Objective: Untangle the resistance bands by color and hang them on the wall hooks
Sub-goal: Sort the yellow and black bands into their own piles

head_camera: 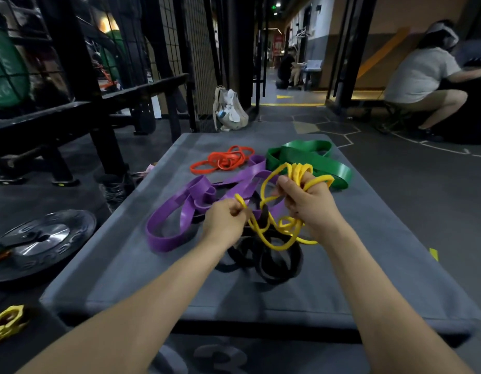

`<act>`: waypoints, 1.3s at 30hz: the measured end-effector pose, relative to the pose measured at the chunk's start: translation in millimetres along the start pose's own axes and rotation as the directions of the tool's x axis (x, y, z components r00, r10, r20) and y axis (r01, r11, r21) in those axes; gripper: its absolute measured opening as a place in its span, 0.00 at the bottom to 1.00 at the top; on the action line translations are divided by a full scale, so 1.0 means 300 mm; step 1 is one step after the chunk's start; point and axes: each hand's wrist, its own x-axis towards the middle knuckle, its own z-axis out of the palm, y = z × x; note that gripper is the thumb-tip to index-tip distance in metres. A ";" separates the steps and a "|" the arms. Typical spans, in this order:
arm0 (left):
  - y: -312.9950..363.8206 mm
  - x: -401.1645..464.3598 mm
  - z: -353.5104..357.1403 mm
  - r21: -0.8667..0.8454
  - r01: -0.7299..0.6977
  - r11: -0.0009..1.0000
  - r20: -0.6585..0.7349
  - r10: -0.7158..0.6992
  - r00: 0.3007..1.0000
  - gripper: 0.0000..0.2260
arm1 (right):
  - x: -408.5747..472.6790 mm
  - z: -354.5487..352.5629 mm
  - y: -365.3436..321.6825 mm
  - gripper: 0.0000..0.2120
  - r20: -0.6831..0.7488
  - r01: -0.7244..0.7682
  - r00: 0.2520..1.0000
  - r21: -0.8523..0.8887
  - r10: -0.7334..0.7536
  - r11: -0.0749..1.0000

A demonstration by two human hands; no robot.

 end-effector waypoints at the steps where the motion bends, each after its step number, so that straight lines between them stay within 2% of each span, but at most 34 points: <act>1: 0.007 0.017 -0.014 -0.144 -0.016 0.990 -0.011 0.014 1.000 0.08 | 0.011 -0.011 0.007 0.07 -0.058 -0.023 0.998 -0.026 0.021 0.999; 3: 0.034 0.053 -0.063 -0.458 0.022 0.889 -0.022 -0.036 0.999 0.09 | 0.039 -0.044 0.029 0.09 -0.209 -0.125 0.972 -0.098 0.103 0.987; 5: 0.062 0.079 -0.115 -0.735 0.116 0.668 0.040 -0.128 0.991 0.10 | 0.064 -0.070 0.053 0.14 -0.309 -0.293 0.923 -0.176 0.230 0.940; 6: 0.067 0.085 -0.133 -0.817 0.156 0.555 0.084 -0.153 0.985 0.10 | 0.070 -0.074 0.061 0.16 -0.318 -0.376 0.899 -0.207 0.301 0.903; 7: 0.062 0.086 -0.139 -0.846 0.187 0.498 0.121 -0.162 0.979 0.10 | 0.076 -0.074 0.067 0.17 -0.308 -0.442 0.879 -0.246 0.363 0.862; 8: 0.050 0.081 -0.133 -0.850 0.212 0.481 0.152 -0.162 0.975 0.10 | 0.079 -0.068 0.069 0.18 -0.295 -0.482 0.867 -0.290 0.402 0.827; 12: -0.018 0.058 -0.084 -0.842 0.250 0.477 0.184 -0.182 0.966 0.08 | 0.097 -0.033 0.069 0.17 -0.307 -0.491 0.870 -0.465 0.386 0.737; 15: -0.042 0.066 -0.079 -0.843 0.262 0.469 0.192 -0.194 0.962 0.06 | 0.105 0.004 0.074 0.24 -0.312 -0.392 0.919 -0.660 0.241 0.641; 18: -0.039 0.065 -0.089 -0.838 0.247 0.486 0.210 -0.130 0.969 0.10 | 0.107 0.054 0.078 0.22 -0.258 -0.227 0.964 -0.660 0.067 0.716; 21: -0.032 0.062 -0.108 -0.830 0.195 0.523 0.204 -0.042 0.978 0.15 | 0.108 0.085 0.075 0.18 -0.158 -0.028 0.981 -0.686 -0.110 0.727; 25: -0.035 0.048 -0.113 -0.786 0.111 0.608 0.139 0.000 0.990 0.13 | 0.085 0.134 0.075 0.14 0.014 0.165 0.979 -0.645 -0.205 0.746; 28: -0.039 0.035 -0.103 -0.778 0.073 0.623 0.095 0.002 0.995 0.10 | 0.058 0.162 0.085 0.16 0.161 0.242 0.970 -0.660 -0.180 0.712; 30: -0.044 0.031 -0.102 -0.769 0.046 0.637 0.063 0.004 0.998 0.10 | 0.048 0.167 0.095 0.15 0.193 0.224 0.973 -0.673 -0.125 0.705; 34: -0.061 0.022 -0.096 -0.689 0.004 0.725 0.053 0.045 0.998 0.09 | 0.044 0.167 0.111 0.18 0.232 0.157 0.973 -0.628 -0.009 0.762; 39: -0.066 0.011 -0.093 -0.575 -0.062 0.816 0.069 0.124 0.990 0.13 | 0.052 0.137 0.128 0.10 0.332 0.253 0.943 -0.665 -0.025 0.703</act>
